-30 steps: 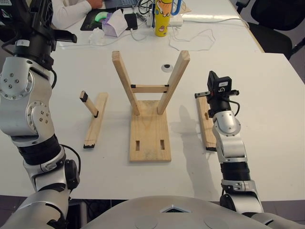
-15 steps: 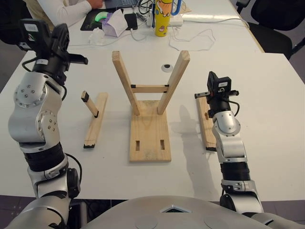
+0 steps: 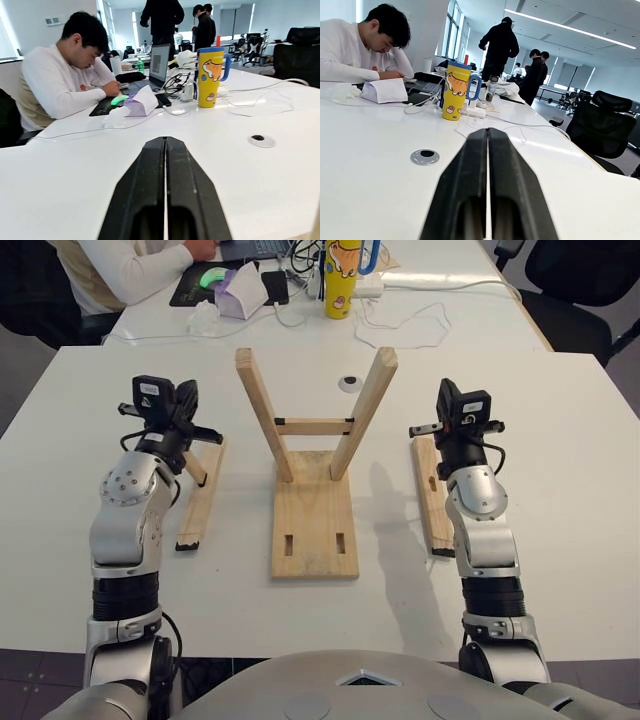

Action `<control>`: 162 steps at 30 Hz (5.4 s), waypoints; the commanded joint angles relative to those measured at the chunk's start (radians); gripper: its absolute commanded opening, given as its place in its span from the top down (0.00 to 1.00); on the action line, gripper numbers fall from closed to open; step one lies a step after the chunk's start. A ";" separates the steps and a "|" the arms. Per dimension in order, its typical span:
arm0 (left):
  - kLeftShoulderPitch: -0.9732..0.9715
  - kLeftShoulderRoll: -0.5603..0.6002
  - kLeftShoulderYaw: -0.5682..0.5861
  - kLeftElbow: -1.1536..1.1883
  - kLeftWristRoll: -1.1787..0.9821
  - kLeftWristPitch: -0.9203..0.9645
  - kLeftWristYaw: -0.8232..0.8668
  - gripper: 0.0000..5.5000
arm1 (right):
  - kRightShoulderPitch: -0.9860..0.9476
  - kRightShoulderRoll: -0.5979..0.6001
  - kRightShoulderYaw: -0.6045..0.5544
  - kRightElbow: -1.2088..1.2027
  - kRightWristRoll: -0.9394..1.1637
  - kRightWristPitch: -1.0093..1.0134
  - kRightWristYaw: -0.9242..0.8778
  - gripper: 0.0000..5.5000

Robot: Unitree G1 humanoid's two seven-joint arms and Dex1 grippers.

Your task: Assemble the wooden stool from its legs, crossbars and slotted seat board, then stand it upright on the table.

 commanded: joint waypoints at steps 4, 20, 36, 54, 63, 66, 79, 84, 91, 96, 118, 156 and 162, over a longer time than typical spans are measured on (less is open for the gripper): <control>-0.091 0.054 0.137 0.003 -0.002 0.015 0.044 1.00 | 0.022 0.012 -0.001 -0.014 -0.009 0.004 -0.012 1.00; 0.281 0.409 0.195 0.145 -0.116 0.375 -0.377 0.62 | 0.066 0.005 -0.012 -0.043 -0.023 0.002 -0.025 1.00; 0.282 0.354 0.088 -0.073 -0.174 0.542 -0.382 0.24 | 0.094 0.007 0.028 -0.045 -0.098 -0.063 -0.037 1.00; 0.308 0.325 -0.121 -0.065 -0.022 0.429 -0.311 0.50 | 0.085 0.010 0.038 -0.044 -0.112 -0.074 -0.033 1.00; 0.299 0.317 -0.114 -0.054 -0.010 0.407 -0.303 0.63 | 0.058 0.010 0.038 -0.039 -0.106 -0.066 -0.027 1.00; 0.257 0.289 -0.062 -0.018 0.003 0.368 -0.250 0.63 | 0.046 0.010 0.036 -0.038 -0.100 -0.062 -0.022 1.00; 0.033 0.200 0.121 -0.010 0.067 -0.086 -0.089 0.63 | -0.295 0.011 -0.176 -0.119 0.360 0.301 0.102 1.00; -0.083 0.186 0.097 -0.189 -0.010 -0.136 -0.132 0.63 | -0.475 0.031 -0.345 -0.199 0.979 0.653 0.074 0.88; -0.146 0.205 -0.029 -0.340 -0.055 -0.074 -0.216 0.63 | -0.541 -0.018 -0.314 -0.159 1.591 0.868 -0.127 0.68; -0.129 0.209 -0.068 -0.367 -0.140 0.000 -0.287 0.63 | -0.518 -0.075 -0.261 -0.160 1.696 0.905 -0.163 0.53; -0.059 0.267 -0.164 -0.400 -0.113 0.045 -0.391 0.63 | -0.507 -0.143 -0.196 -0.187 1.742 0.756 -0.164 0.68; -0.001 0.246 -0.023 -0.313 -0.119 0.066 -0.368 0.39 | -0.560 -0.155 -0.297 -0.095 1.596 0.557 -0.234 0.82; 0.080 0.235 0.085 -0.362 -0.407 0.259 -0.395 0.39 | -0.611 -0.178 -0.387 0.023 1.556 0.495 -0.270 0.82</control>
